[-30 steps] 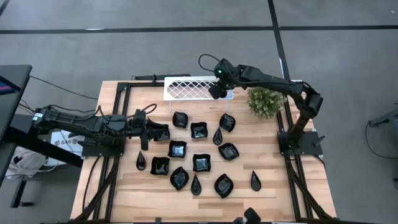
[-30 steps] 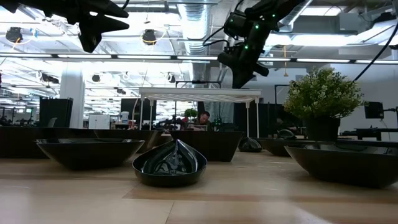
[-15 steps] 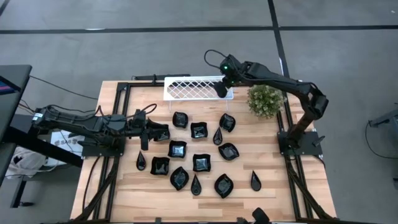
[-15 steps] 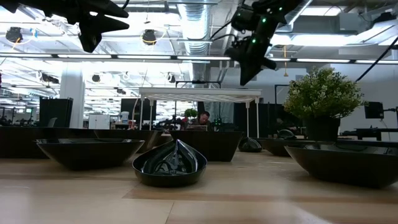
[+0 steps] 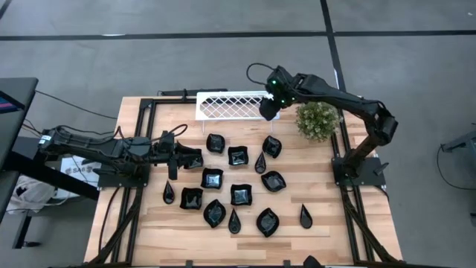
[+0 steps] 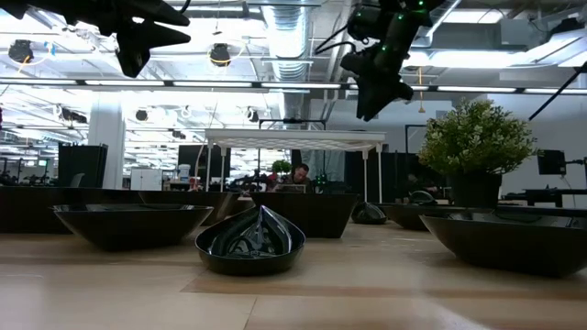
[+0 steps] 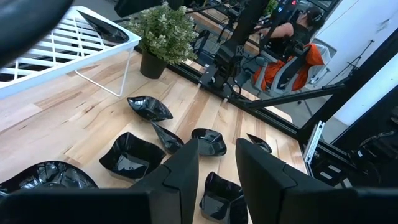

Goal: Pick & Place Mini shaped plates
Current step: Put the drop-shaped plate on the shelf

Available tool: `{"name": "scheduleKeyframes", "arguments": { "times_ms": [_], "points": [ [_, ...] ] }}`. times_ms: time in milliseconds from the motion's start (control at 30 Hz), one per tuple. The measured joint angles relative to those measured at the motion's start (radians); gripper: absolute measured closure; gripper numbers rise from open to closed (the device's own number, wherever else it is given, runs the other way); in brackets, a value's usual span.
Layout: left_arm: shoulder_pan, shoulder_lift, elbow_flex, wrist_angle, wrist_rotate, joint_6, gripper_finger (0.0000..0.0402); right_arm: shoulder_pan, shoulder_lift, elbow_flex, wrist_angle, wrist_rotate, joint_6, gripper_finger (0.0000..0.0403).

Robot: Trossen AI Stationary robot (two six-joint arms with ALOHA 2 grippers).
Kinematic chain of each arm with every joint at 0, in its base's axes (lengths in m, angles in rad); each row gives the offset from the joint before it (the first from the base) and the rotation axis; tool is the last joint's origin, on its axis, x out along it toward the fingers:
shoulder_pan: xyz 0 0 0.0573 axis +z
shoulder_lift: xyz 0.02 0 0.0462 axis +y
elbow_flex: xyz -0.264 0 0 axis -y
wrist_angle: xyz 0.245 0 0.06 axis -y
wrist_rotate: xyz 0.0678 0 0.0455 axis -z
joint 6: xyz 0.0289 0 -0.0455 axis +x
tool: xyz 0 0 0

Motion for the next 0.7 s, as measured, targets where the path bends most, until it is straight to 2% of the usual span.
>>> {"name": "scheduleKeyframes", "arguments": {
  "times_ms": [300,500,700],
  "points": [
    [0.0,0.0,0.0,0.0,0.0,0.0,0.0294,0.007,0.031,0.001,0.003,0.0,-0.018,0.0267],
    [0.0,0.0,0.0,0.0,0.0,0.0,0.0294,0.013,0.063,0.0,-0.004,0.004,-0.028,0.0271],
    [0.0,0.0,0.0,0.001,0.0,0.0,0.0294,0.014,0.056,0.001,0.005,0.053,-0.029,0.0284]
  ]
}}
